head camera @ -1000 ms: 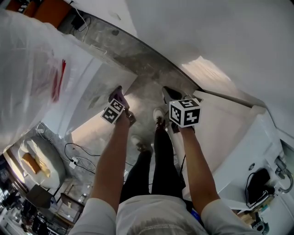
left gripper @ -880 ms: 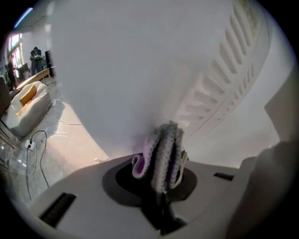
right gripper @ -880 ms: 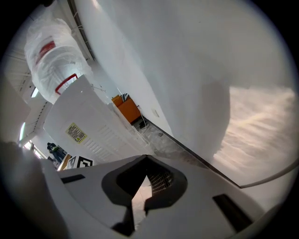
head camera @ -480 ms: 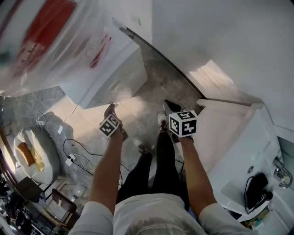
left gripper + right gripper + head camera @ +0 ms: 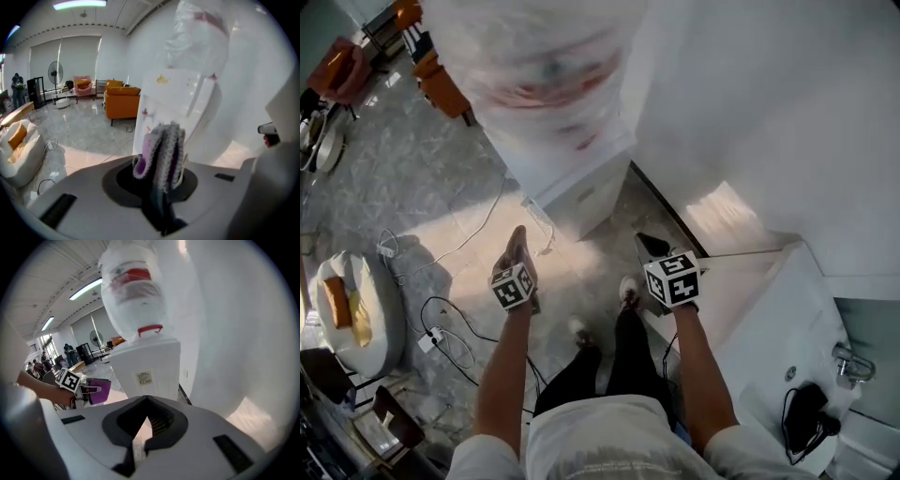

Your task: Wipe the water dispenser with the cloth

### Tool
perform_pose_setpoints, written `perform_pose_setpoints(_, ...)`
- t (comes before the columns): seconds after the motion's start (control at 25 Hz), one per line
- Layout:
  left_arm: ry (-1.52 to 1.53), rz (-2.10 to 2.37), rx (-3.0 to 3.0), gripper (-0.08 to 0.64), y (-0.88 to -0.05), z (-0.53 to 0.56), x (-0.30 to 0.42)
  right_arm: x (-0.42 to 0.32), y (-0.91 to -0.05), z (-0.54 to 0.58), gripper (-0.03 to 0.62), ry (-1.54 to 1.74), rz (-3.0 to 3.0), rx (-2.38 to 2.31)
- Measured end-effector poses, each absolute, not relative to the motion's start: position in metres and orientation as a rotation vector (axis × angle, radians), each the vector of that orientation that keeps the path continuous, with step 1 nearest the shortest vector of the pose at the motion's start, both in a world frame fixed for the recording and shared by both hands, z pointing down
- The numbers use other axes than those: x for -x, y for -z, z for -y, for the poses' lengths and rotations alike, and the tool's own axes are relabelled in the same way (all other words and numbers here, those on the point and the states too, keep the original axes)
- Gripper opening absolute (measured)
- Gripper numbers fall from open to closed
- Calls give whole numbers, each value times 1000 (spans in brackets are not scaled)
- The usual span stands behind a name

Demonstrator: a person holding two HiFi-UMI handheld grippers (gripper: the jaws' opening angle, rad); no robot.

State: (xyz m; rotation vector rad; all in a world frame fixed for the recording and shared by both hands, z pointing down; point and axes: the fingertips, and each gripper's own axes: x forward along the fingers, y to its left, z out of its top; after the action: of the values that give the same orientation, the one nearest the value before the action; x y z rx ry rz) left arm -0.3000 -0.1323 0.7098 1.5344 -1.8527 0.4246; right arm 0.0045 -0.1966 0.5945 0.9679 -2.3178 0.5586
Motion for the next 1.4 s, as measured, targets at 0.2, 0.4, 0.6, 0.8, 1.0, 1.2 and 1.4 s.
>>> perform_pose_setpoints(0.2,-330,1909,-1739,64,-599,136,309,25,-492,209,11,-373,2417,-1003)
perform_pose_setpoints(0.4,-350,1903,-1987,64,-503,123,303,52,-404,195,11,-217,2513,-1017)
perform_pose_setpoints(0.6,-337,1925,-2167,64,-407,99,305,71,-323,174,11,-80,2592,-1021)
perform_pose_setpoints(0.8,-290,2011,-2308,64,-319,77,310,85,-268,155,11,53,2630,-1017)
perform_pose_setpoints(1.0,-273,2089,-2396,64,-258,47,312,94,-226,128,11,138,2694,-1009)
perform_pose_setpoints(1.2,-348,2124,-2488,64,-218,28,300,103,-194,102,11,258,2717,-983)
perform_pose_setpoints(1.4,-317,2110,-2520,64,-212,21,290,109,-194,88,11,300,2710,-942)
